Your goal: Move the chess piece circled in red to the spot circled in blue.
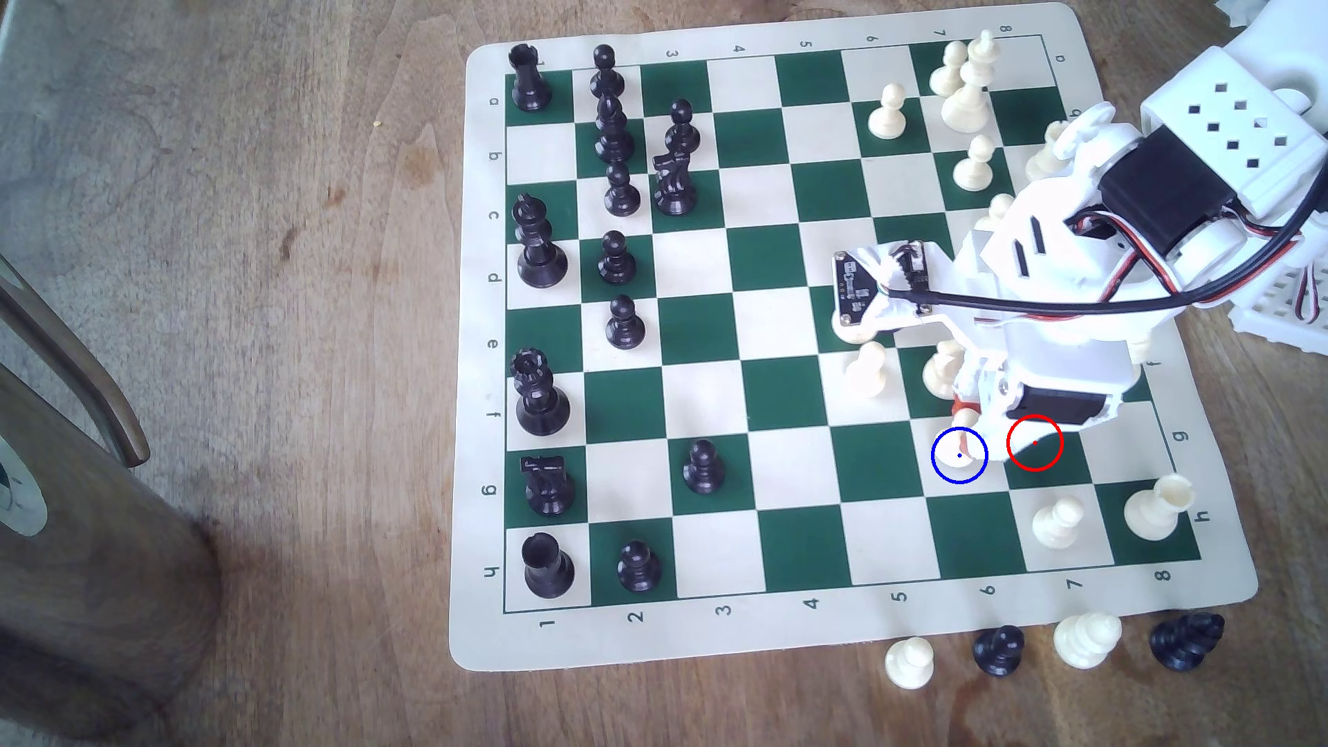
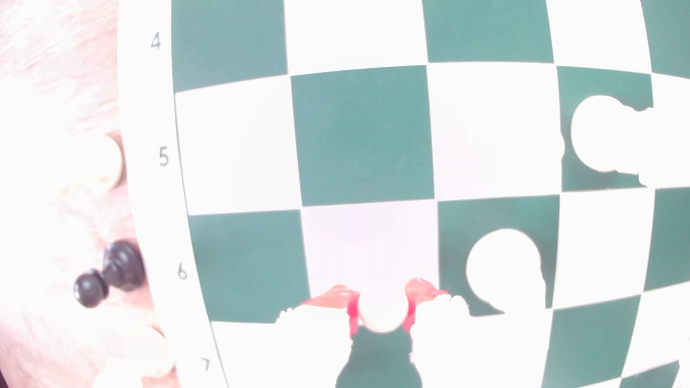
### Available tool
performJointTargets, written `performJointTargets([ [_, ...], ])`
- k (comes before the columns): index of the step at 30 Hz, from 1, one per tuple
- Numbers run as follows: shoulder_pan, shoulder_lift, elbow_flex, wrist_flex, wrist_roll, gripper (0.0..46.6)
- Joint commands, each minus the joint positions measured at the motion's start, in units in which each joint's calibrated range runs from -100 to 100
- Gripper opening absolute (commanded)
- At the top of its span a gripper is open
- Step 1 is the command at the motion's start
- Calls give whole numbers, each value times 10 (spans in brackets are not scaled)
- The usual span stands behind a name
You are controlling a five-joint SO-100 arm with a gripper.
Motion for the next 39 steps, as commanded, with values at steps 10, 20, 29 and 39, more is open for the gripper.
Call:
performJointTargets([
  [10, 0, -18, 3, -5, -2, 134],
  [20, 13, -71, 0, -4, -7, 215],
  [29, 19, -326, 12, 101, 0, 214],
  [39, 171, -548, 177, 7, 80, 227],
])
